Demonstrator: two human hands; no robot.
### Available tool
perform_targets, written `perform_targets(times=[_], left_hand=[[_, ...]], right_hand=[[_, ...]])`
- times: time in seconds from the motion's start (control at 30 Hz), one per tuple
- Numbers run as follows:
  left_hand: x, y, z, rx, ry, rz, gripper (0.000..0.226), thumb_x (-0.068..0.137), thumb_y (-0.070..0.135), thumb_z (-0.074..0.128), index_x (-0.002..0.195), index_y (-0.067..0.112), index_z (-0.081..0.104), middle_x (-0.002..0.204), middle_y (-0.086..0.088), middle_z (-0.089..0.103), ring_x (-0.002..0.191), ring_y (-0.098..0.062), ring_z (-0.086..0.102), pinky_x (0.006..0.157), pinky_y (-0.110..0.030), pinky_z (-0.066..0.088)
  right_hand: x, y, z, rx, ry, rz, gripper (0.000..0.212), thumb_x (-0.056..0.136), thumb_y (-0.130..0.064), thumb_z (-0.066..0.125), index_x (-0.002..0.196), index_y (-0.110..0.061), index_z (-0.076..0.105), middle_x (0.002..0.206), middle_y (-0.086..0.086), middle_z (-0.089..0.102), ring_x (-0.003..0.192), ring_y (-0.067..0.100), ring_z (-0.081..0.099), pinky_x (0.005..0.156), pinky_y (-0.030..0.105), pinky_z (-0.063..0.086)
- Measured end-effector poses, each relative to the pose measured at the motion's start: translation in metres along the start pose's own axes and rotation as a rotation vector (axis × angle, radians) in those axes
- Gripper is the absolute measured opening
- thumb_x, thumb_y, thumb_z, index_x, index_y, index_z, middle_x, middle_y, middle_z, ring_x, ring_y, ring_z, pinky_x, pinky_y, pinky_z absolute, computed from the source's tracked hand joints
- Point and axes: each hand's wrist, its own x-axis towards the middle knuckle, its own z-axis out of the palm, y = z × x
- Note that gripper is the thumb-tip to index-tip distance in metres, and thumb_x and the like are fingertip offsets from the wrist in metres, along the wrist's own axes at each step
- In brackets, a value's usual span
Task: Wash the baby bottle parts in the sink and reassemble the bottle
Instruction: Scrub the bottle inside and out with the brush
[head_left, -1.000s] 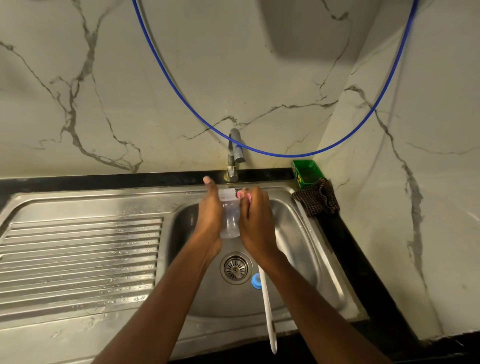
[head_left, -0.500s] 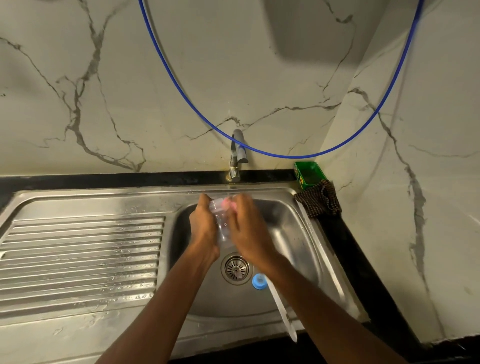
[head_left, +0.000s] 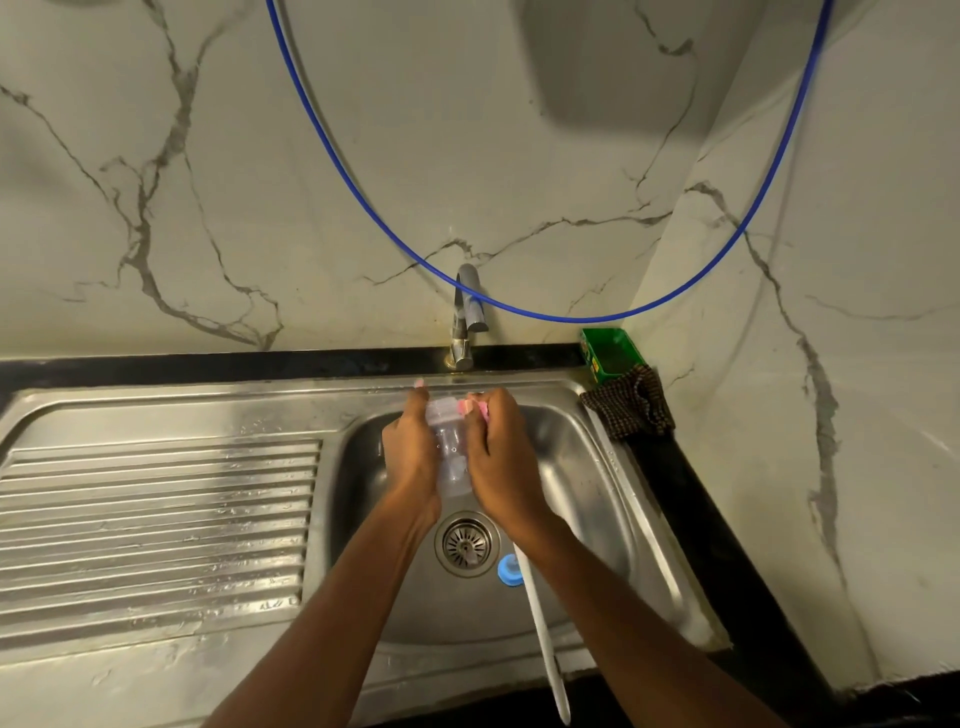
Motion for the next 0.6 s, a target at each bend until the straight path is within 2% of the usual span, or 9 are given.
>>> perform_targets(times=[0.07,0.13,0.2,0.27,0.3,0.4,0.47,0.6], left_hand=[[0.001,0.002,0.003,0.053,0.016,0.000,0.069,0.093,0.067,0.034,0.097,0.007,0.068,0.085,-0.011,0.071,0.078,-0.025,0.068,0.071,-0.034,0.054],[0.002,0.005,0.006,0.106,-0.043,-0.022,0.067,0.092,0.071,0.025,0.094,0.016,0.063,0.084,-0.002,0.064,0.076,-0.015,0.061,0.065,-0.028,0.046],[-0.002,0.007,0.007,0.125,-0.093,-0.027,0.065,0.090,0.074,0.027,0.097,0.020,0.062,0.087,0.002,0.061,0.081,-0.014,0.058,0.071,-0.030,0.045],[0.002,0.003,0.005,0.067,-0.027,-0.022,0.061,0.092,0.067,0.038,0.111,0.015,0.063,0.097,-0.001,0.066,0.095,-0.018,0.062,0.084,-0.036,0.048],[0.002,0.001,0.003,0.014,-0.001,-0.030,0.054,0.094,0.060,0.042,0.109,0.013,0.066,0.099,-0.005,0.069,0.097,-0.021,0.065,0.088,-0.039,0.051],[0.000,0.002,-0.003,-0.046,-0.005,-0.027,0.042,0.098,0.041,0.040,0.084,0.012,0.065,0.082,-0.010,0.069,0.080,-0.021,0.067,0.081,-0.039,0.054],[0.000,-0.001,-0.006,-0.053,0.000,-0.008,0.041,0.099,0.039,0.037,0.083,0.013,0.064,0.076,-0.008,0.068,0.072,-0.018,0.066,0.075,-0.036,0.054],[0.001,0.000,-0.010,-0.072,-0.033,-0.009,0.039,0.097,0.040,0.039,0.087,0.011,0.063,0.084,-0.013,0.067,0.076,-0.021,0.066,0.082,-0.041,0.054]], right_hand=[[0.001,-0.002,0.002,-0.047,0.044,-0.019,0.014,0.100,-0.026,0.041,0.094,-0.014,0.047,0.084,0.001,0.052,0.070,0.007,0.047,0.060,0.013,0.037],[0.002,-0.001,0.003,-0.080,0.068,-0.029,0.017,0.100,-0.027,0.041,0.096,-0.012,0.048,0.085,0.000,0.050,0.070,0.005,0.045,0.059,0.012,0.034],[0.004,-0.003,0.004,-0.107,0.076,-0.014,0.020,0.101,-0.030,0.039,0.100,-0.012,0.049,0.088,0.001,0.052,0.074,0.008,0.049,0.061,0.013,0.032],[0.002,-0.012,0.009,-0.142,0.032,-0.002,0.029,0.099,-0.035,0.035,0.107,-0.011,0.050,0.097,0.003,0.054,0.082,0.010,0.051,0.064,0.014,0.033],[-0.001,-0.015,0.010,-0.163,-0.006,-0.041,0.036,0.097,-0.039,0.032,0.110,-0.011,0.050,0.101,0.003,0.054,0.085,0.011,0.052,0.067,0.014,0.034],[-0.002,-0.014,0.008,-0.186,-0.106,-0.188,0.037,0.098,-0.038,0.031,0.109,-0.010,0.052,0.104,0.005,0.054,0.087,0.013,0.053,0.070,0.020,0.039],[0.002,-0.010,0.007,-0.177,-0.081,-0.148,0.027,0.100,-0.030,0.037,0.107,-0.009,0.051,0.102,0.007,0.054,0.085,0.015,0.054,0.068,0.025,0.042],[-0.001,-0.010,0.006,-0.178,-0.129,-0.212,0.033,0.097,-0.037,0.033,0.107,-0.010,0.050,0.103,0.006,0.054,0.086,0.016,0.056,0.069,0.029,0.050]])
